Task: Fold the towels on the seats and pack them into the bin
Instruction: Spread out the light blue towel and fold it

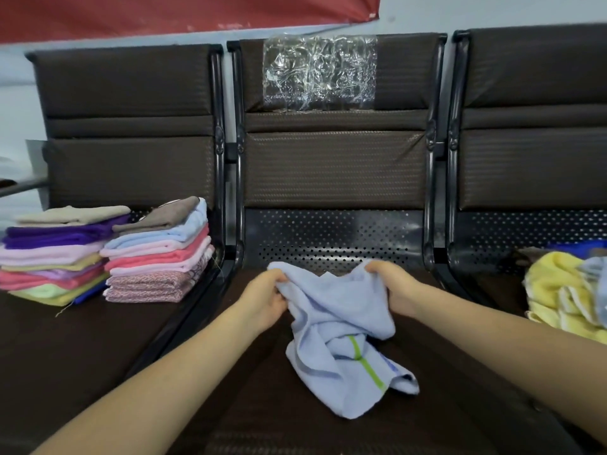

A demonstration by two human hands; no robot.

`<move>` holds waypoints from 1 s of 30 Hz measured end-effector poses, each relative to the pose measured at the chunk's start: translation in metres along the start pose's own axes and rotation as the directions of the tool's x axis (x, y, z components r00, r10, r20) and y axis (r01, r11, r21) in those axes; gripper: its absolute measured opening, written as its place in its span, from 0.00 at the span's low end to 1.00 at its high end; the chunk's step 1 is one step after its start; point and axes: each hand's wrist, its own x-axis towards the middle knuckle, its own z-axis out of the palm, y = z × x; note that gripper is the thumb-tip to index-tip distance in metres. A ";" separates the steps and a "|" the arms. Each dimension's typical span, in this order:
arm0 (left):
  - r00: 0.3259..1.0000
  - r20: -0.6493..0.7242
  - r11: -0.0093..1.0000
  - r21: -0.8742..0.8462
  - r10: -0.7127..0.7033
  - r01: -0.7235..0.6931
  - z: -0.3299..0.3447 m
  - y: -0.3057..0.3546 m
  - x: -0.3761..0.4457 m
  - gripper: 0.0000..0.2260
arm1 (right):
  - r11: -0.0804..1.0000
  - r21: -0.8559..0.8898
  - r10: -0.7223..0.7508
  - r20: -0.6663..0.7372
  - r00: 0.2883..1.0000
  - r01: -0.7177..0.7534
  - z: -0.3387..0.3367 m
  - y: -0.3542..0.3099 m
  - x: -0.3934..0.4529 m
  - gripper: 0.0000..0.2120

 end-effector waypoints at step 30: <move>0.991 -0.136 0.335 0.934 0.010 0.125 -0.042 -0.007 -0.023 0.24 | 0.723 -0.656 0.115 -0.196 0.974 -0.218 -0.056 0.003 -0.055 0.46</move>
